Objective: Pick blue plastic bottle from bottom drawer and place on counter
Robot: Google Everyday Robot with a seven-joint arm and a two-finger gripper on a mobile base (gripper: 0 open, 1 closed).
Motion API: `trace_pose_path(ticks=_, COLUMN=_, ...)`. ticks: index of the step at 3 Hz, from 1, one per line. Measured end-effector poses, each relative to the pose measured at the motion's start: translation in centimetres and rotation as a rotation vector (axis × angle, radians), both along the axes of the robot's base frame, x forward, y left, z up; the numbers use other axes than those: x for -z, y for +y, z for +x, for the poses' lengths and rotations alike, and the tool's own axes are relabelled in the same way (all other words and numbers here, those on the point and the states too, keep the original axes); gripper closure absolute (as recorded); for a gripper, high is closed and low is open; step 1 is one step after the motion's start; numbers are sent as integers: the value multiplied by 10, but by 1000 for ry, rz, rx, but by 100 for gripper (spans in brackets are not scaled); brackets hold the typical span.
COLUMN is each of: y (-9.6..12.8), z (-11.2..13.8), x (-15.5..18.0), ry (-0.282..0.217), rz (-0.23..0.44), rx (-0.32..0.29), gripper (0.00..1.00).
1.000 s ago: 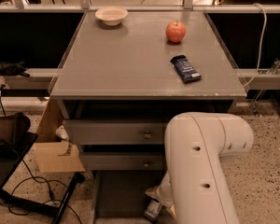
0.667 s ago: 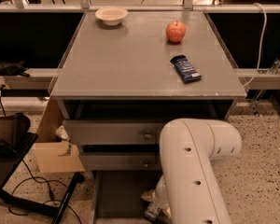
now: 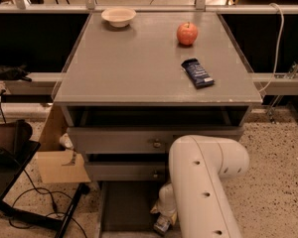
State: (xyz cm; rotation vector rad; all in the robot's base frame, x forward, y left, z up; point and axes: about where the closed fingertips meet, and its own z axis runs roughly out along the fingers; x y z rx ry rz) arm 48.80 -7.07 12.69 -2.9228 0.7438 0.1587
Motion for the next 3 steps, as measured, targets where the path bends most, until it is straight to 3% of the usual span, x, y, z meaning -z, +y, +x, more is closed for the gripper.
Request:
trace_pose_path(ticks=2, y=0, z=0, x=0, ry=-1, rz=1, rx=-7, gripper=74)
trace_pose_path(ticks=3, y=2, z=-5, x=-8, ry=-29, rz=29, rx=9, gripper=97)
